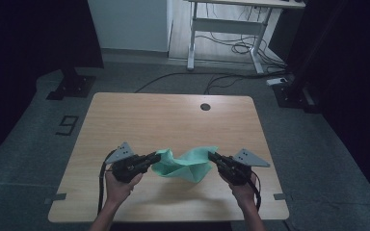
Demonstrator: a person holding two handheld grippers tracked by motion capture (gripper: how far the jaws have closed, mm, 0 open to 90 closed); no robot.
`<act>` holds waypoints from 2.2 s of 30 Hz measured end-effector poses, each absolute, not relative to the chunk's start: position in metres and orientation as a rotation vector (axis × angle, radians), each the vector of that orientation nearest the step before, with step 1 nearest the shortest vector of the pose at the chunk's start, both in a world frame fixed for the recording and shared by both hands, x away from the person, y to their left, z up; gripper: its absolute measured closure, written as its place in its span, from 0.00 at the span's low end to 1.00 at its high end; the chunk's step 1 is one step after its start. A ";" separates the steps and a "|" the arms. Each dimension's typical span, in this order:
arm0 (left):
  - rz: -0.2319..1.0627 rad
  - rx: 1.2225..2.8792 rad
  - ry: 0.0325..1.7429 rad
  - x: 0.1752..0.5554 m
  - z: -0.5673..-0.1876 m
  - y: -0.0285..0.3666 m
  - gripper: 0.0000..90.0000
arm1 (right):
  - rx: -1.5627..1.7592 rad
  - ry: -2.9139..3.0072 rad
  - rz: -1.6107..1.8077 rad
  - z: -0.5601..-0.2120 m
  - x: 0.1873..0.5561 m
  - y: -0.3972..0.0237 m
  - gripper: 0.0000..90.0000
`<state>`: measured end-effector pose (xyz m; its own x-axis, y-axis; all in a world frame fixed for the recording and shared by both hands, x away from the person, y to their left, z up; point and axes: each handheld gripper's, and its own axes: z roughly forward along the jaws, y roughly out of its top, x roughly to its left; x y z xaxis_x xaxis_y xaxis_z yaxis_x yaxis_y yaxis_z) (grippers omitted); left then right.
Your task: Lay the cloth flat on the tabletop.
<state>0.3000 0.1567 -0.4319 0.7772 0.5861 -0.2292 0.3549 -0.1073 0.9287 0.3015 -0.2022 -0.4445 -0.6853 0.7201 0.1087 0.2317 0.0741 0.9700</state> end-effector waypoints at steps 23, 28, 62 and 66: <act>0.140 1.791 1.052 0.351 -0.506 0.170 0.91 | 1.179 2.044 1.429 -0.479 0.392 -0.164 0.40; 0.130 1.796 1.056 0.350 -0.508 0.167 0.91 | 1.173 2.019 1.473 -0.483 0.368 -0.178 0.35; 0.158 1.842 1.083 0.361 -0.494 0.164 0.60 | 0.944 2.518 1.404 -0.548 0.345 -0.128 0.98; 0.148 1.858 1.032 0.339 -0.487 0.164 0.56 | 0.983 2.473 1.429 -0.542 0.349 -0.130 0.98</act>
<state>0.3393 0.1644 -0.4872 0.6331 0.7058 -0.3177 0.5878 -0.1714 0.7906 0.3490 -0.1299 -0.5425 -0.7818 0.5878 0.2080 0.4739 0.3433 0.8109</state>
